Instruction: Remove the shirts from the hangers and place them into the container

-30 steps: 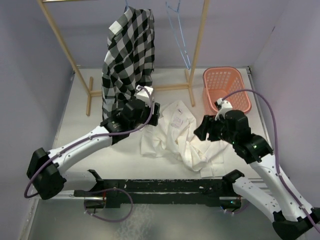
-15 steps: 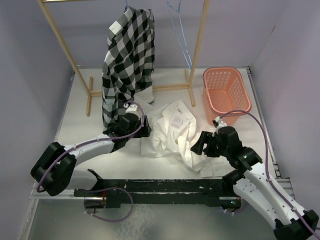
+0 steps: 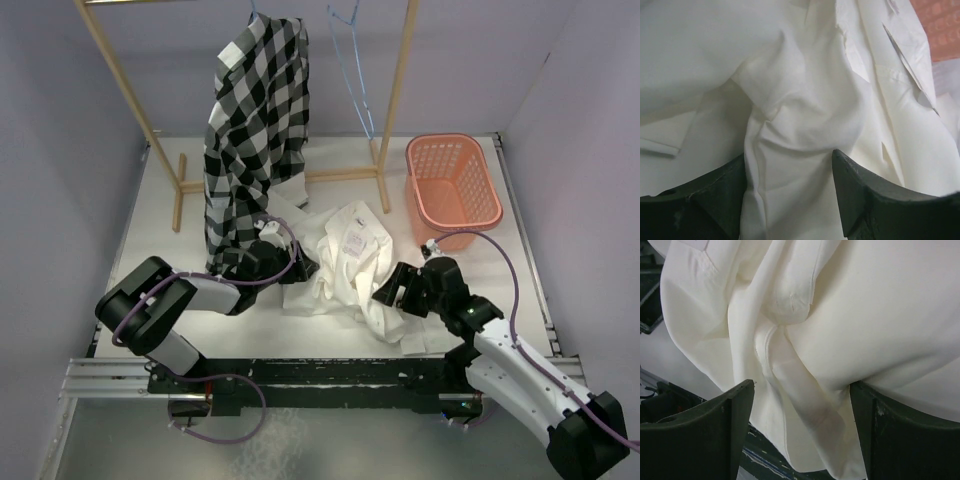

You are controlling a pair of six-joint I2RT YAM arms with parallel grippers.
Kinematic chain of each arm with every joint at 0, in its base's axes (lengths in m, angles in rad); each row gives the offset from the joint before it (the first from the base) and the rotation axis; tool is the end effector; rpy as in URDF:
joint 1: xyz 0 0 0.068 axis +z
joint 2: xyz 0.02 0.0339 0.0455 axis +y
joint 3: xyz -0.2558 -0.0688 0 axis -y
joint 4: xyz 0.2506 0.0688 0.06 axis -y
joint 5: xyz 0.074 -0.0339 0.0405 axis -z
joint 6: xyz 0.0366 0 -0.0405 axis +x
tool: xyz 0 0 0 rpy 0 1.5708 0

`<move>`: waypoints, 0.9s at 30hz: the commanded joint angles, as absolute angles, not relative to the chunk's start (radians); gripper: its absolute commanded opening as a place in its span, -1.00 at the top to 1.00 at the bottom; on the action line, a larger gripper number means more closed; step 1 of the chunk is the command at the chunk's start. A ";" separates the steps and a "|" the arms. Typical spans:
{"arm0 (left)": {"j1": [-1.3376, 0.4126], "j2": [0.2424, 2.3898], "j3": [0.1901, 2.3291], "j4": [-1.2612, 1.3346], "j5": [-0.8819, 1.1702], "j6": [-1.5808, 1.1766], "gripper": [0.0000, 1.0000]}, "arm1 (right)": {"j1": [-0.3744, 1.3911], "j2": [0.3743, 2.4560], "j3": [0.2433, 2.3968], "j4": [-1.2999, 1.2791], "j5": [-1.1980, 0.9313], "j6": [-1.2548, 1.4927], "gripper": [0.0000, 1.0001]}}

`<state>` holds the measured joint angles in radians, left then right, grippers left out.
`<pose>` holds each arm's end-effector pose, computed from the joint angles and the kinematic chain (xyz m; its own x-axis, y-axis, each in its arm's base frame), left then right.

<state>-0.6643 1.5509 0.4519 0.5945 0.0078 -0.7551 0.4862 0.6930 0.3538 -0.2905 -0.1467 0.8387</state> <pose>0.2195 -0.1723 0.1198 -0.7033 -0.3197 -0.6349 0.1920 0.7745 -0.6027 0.1465 0.0835 0.1852 -0.7695 0.4255 -0.4762 0.0085 0.7524 0.6587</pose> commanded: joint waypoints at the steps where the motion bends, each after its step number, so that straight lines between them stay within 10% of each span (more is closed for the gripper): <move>1: -0.679 1.601 0.368 0.874 0.150 -0.822 -0.34 | 0.491 0.760 0.347 -0.047 -0.122 0.881 -0.61; 27: -0.936 1.611 0.483 0.895 0.225 -0.582 -0.26 | 0.583 1.428 0.724 0.198 -0.225 0.720 -0.63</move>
<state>-0.9150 1.6154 0.4522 0.8661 0.2199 -0.6304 0.5430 1.3701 0.6518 0.1711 -0.2028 0.7612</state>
